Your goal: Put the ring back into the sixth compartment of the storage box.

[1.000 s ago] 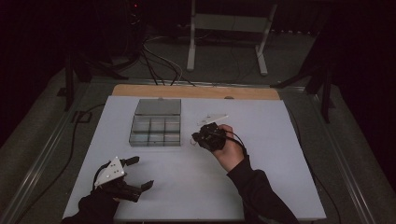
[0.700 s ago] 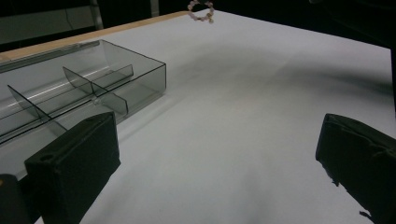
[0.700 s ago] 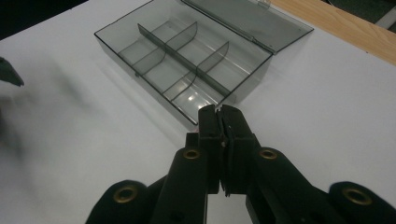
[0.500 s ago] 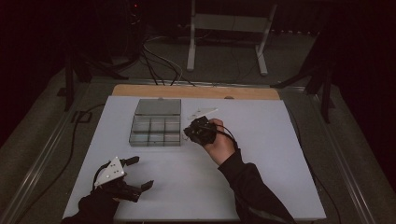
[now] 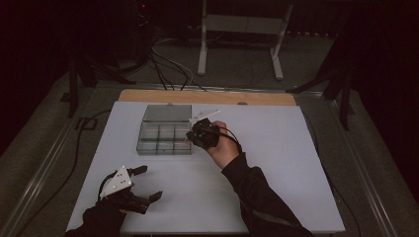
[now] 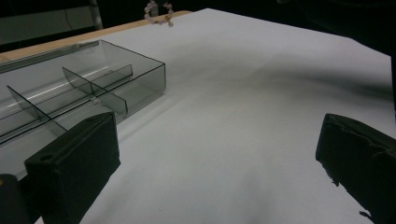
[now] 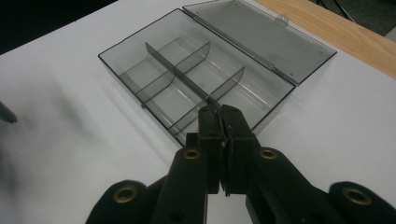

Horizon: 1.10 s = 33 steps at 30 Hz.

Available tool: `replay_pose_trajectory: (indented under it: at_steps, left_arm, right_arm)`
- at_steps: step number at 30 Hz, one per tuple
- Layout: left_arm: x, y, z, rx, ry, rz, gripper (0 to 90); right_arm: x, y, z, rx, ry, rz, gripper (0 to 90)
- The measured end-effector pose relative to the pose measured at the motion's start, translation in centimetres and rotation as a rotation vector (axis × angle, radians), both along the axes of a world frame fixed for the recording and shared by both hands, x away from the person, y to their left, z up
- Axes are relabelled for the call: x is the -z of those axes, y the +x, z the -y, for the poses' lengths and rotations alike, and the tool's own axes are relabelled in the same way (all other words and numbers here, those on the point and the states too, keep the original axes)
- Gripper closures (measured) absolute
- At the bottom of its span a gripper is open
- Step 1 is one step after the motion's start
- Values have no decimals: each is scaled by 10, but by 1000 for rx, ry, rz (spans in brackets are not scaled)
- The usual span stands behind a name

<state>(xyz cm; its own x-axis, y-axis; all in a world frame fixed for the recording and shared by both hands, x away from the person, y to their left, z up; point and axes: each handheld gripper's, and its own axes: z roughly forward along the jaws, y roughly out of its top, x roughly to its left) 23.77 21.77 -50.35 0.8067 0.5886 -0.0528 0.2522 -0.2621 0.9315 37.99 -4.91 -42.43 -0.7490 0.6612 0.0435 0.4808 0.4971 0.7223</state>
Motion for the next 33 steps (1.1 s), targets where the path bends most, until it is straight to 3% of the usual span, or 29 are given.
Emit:
replay_pose_trajectory:
  at_steps: [18, 33]
  left_arm:
    - [0, 0, -1, -2, -2, 1, 7]
    - [0, 0, 0, -1, 5, 1, 7]
  right_arm:
    - [14, 20, -11, 22, -5, -32, 875]
    - [27, 28, -21, 21, -8, -51, 874]
